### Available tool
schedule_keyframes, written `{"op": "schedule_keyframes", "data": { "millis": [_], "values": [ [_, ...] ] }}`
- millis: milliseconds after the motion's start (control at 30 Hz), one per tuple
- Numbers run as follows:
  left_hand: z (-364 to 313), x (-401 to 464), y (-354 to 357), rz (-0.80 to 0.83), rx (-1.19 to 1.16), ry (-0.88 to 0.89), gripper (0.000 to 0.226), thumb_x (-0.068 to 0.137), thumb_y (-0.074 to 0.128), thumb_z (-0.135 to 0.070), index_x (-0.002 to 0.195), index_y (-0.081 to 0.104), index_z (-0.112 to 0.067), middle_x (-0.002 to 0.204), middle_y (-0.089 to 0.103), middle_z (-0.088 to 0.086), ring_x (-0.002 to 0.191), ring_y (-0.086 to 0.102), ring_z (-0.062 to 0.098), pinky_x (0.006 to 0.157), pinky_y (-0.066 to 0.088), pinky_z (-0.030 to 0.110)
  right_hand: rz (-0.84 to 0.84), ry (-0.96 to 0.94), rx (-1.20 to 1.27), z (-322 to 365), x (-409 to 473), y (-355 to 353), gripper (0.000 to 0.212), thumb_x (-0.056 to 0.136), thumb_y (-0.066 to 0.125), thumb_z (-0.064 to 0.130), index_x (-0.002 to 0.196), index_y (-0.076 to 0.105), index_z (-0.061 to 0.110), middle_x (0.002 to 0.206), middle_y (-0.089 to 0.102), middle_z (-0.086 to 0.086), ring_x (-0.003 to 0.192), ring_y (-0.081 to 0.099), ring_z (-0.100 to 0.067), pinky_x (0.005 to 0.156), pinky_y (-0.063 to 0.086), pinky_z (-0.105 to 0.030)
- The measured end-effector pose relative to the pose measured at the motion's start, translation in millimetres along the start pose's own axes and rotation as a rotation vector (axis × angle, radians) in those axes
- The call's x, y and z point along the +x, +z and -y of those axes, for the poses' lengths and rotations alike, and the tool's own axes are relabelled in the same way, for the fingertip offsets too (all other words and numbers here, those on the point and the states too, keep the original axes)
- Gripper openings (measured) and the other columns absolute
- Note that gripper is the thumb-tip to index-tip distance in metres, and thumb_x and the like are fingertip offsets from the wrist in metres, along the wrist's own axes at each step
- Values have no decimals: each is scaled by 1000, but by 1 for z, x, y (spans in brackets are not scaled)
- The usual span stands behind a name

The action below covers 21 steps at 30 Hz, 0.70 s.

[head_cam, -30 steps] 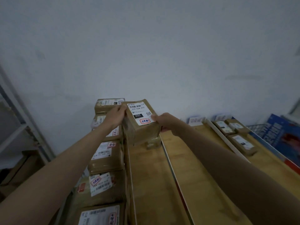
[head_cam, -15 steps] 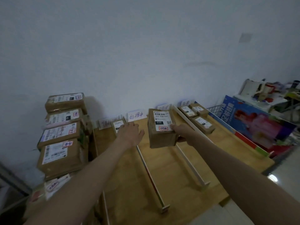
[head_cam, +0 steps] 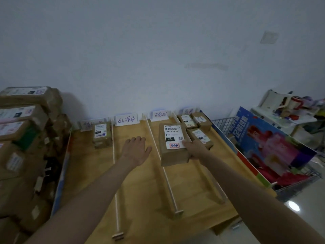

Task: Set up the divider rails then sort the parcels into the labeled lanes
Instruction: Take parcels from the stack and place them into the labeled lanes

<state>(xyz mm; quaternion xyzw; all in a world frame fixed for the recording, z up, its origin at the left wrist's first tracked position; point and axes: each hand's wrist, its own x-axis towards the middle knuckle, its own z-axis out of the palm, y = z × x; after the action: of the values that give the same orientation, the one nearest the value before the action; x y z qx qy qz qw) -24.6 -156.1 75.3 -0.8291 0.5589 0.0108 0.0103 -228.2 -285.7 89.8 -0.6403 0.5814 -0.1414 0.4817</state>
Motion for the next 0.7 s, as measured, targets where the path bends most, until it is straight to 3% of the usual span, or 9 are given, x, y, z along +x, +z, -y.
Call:
{"op": "schedule_keyframes", "data": {
  "millis": [300, 500, 700],
  "values": [
    [-57, 26, 18, 9, 9, -139, 58, 103, 25, -51, 141, 44, -12, 140, 49, 8, 127, 46, 28, 106, 35, 40, 116, 2, -50, -49, 74, -49, 57, 94, 59, 44, 126, 60, -3, 122, 64, -17, 107, 65, -32, 90, 57, -49],
    [-57, 51, 30, 20, 7, -197, 57, 102, 27, -50, 140, 45, -11, 140, 50, 9, 127, 47, 28, 107, 35, 41, 140, -35, -73, -59, 114, -45, 56, 95, 56, 46, 127, 56, -1, 127, 61, -16, 116, 59, -34, 99, 51, -50],
    [-53, 96, 56, 75, -21, -231, 57, 103, 27, -50, 141, 45, -12, 141, 49, 8, 127, 47, 27, 105, 34, 41, 176, -8, -98, -60, 174, -28, 58, 96, 54, 49, 123, 62, -2, 124, 62, -16, 113, 60, -32, 98, 51, -49]
  ]
}}
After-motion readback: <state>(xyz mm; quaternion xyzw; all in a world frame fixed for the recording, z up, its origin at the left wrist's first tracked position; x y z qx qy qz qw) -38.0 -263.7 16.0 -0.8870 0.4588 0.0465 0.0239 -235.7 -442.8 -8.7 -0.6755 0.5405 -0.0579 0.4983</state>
